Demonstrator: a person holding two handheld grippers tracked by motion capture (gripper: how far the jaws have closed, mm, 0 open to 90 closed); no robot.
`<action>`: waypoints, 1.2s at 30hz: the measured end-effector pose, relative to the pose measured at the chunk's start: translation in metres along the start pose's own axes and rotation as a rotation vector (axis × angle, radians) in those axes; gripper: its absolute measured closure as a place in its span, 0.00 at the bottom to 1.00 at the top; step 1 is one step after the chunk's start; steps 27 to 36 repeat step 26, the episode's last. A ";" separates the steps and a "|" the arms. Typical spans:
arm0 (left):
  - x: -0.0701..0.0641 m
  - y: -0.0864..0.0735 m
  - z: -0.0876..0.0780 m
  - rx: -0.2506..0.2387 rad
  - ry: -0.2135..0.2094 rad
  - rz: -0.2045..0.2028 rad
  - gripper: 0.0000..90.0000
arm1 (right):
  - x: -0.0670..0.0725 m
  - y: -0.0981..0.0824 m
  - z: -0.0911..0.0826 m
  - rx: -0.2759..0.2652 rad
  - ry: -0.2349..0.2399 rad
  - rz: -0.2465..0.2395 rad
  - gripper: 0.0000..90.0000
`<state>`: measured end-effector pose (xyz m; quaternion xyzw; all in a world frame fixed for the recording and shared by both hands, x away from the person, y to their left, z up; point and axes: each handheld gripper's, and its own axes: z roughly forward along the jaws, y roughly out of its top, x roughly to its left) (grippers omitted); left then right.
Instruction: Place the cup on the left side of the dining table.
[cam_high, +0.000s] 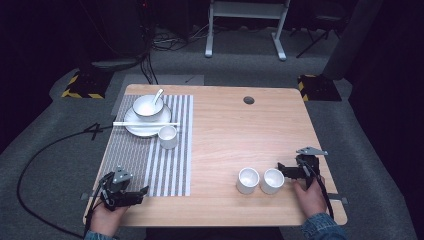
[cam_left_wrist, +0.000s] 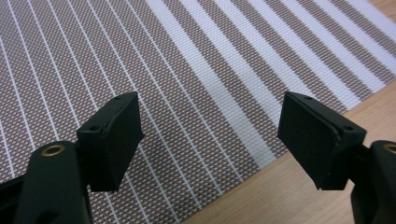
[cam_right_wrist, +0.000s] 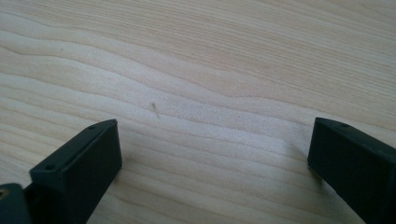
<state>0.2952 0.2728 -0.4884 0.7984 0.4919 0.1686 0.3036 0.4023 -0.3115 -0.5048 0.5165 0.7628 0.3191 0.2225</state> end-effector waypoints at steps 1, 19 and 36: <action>0.000 -0.001 0.003 0.003 0.025 0.001 0.23 | 0.000 0.000 0.000 0.000 0.000 0.000 0.03; 0.002 -0.012 0.011 -0.057 0.061 -0.062 0.16 | 0.000 0.000 0.000 0.000 0.000 0.000 0.03; 0.001 -0.012 0.011 -0.058 0.067 -0.073 0.16 | 0.000 0.000 0.000 0.000 0.000 0.000 0.03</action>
